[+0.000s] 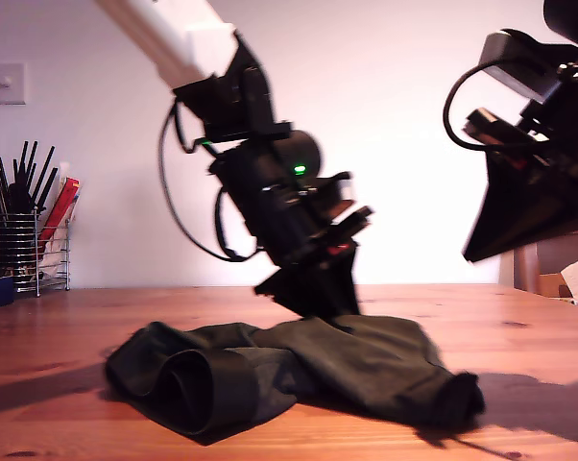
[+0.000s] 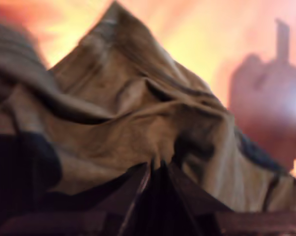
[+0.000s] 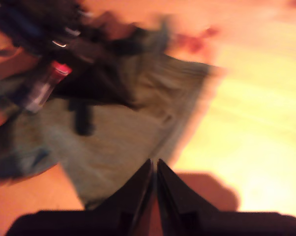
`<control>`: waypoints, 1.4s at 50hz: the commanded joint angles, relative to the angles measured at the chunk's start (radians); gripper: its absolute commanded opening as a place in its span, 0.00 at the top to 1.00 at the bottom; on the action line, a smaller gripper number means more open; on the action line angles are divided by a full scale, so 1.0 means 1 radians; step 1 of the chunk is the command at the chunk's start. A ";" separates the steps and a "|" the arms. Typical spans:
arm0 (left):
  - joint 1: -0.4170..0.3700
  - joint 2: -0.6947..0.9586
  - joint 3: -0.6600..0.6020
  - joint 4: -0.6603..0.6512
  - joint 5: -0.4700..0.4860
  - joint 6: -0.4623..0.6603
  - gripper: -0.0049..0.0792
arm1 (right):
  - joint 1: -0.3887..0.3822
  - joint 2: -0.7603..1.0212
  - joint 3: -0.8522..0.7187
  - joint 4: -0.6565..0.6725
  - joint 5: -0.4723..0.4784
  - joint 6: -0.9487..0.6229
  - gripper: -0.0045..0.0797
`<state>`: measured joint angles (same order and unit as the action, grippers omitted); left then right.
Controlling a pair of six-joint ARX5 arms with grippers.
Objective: Fold the underwear in front of you. After folding it, place it to the right side.
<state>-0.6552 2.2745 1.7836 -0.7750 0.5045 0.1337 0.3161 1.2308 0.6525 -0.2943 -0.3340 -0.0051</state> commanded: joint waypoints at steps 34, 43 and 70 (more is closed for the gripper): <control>-0.042 0.026 -0.023 0.002 0.045 0.005 0.83 | 0.237 -0.006 -0.001 -0.211 -0.042 -0.445 0.59; -0.040 0.026 -0.023 -0.032 0.044 0.006 0.83 | 0.246 0.008 -0.001 -0.210 0.036 -0.599 0.54; -0.042 0.026 -0.023 -0.036 0.066 0.005 0.83 | 0.254 0.071 -0.001 -0.142 0.068 -0.867 0.54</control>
<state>-0.6933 2.2745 1.7836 -0.8089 0.5632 0.1345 0.5644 1.2747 0.6525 -0.4389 -0.2695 -0.8597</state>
